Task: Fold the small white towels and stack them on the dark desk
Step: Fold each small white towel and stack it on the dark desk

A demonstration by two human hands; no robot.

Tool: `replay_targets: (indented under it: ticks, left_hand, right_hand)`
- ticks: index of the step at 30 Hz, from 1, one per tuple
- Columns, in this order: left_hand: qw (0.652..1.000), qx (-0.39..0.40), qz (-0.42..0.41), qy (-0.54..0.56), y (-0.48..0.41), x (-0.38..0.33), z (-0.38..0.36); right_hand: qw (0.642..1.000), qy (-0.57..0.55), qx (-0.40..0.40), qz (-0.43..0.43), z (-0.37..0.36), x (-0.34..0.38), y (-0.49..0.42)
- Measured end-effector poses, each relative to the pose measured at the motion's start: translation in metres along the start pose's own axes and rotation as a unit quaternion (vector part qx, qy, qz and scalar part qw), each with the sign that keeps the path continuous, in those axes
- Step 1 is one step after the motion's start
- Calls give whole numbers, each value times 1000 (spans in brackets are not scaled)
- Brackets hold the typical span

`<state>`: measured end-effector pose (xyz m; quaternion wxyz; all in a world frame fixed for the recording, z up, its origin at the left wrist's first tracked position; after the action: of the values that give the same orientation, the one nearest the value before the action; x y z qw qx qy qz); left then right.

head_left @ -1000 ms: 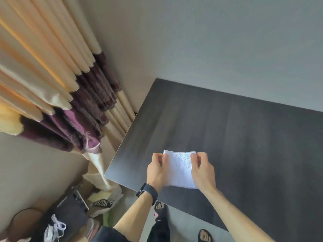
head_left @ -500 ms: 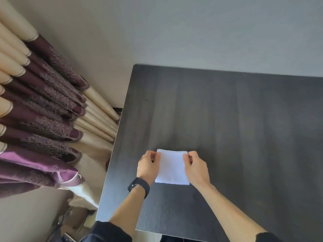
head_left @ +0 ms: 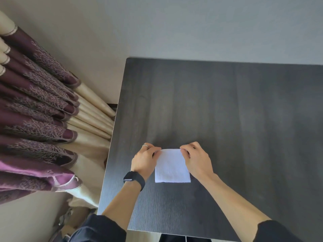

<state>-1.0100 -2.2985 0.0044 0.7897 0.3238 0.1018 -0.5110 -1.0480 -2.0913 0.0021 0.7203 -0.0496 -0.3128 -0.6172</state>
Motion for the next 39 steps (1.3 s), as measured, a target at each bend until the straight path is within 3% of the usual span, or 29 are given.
replay_targets:
  ticks: [5, 10, 14, 17, 29, 34, 39]
  left_hand:
    - [998, -22, -25, -52, 6, -1, 0]
    - [971, -119, -165, -125, 39, 2, -22]
    - [961, -57, -194, -189, 52, 10, -46]
    - [959, -29, -171, -223, 46, 17, -51]
    - [940, 10, -190, -283, 42, 10, -33]
    - [936, 46, -218, -272, 66, -42, -25]
    - [922, 88, -291, -241, 110, -168, -35]
  right_hand:
    - [1000, 1, -19, 0, 1, 1, 3]
    - [994, 46, -92, 33, -7, -2, 37]
    - [981, 143, -97, 93, -26, -11, 60]
    - [977, 189, -64, 69, -36, -17, 61]
    - [987, 150, -36, 39, -23, -10, 64]
    - [993, 80, -91, 10, 42, -25, 109]
    - [977, 18, -201, -74, 125, -76, 198]
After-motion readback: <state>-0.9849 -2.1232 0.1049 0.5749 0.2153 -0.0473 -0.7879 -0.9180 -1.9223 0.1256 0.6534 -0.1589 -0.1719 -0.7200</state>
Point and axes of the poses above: each hand's wrist, its own y-axis away from the middle knuckle, its own z-axis out of the back of the hand, x = y × z, the point moved 2 cm from there along -y, towards the middle knuckle, and after that the axes turned 4 degrees about z, right-handed, at the moved point
